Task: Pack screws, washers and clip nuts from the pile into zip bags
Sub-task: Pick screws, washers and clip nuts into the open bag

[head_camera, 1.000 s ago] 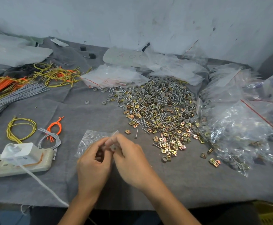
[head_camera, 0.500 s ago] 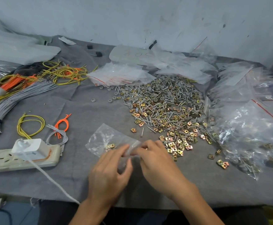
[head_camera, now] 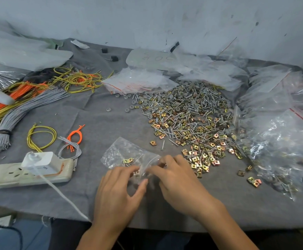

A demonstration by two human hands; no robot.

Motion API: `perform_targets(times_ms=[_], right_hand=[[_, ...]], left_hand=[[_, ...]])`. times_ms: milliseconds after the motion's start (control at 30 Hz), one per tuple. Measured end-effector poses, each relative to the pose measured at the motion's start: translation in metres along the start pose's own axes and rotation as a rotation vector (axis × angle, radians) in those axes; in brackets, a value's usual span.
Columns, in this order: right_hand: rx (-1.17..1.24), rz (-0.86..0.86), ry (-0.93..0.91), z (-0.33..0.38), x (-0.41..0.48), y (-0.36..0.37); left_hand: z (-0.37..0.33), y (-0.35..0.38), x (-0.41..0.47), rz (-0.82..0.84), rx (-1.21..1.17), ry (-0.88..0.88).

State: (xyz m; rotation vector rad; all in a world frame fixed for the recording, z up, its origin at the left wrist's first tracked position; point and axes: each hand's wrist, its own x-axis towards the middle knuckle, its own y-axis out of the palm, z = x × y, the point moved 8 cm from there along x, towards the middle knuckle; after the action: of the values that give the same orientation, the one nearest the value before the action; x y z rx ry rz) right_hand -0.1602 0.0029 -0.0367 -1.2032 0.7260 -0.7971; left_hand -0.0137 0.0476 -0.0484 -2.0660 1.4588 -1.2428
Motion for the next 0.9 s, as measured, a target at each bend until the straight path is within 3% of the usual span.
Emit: perform_targets(times_ms=[233,467,733,900], right_hand=[[0.033,-0.066,0.02,-0.018,0.014,-0.01],[0.217,-0.15,0.139,-0.089,0.043,-0.041],[0.278,-0.223,0.368,-0.183,0.154,-0.076],[0.17,-0.17,0.375,-0.194,0.199,-0.066]], left_hand=[[0.004,0.02,0.035,0.032,0.012,-0.197],[0.01,0.019,0.031,-0.072,-0.032,-0.301],[0.001,0.01,0.032,-0.228,-0.09,-0.21],[0.006,0.013,0.033,-0.27,-0.087,-0.218]])
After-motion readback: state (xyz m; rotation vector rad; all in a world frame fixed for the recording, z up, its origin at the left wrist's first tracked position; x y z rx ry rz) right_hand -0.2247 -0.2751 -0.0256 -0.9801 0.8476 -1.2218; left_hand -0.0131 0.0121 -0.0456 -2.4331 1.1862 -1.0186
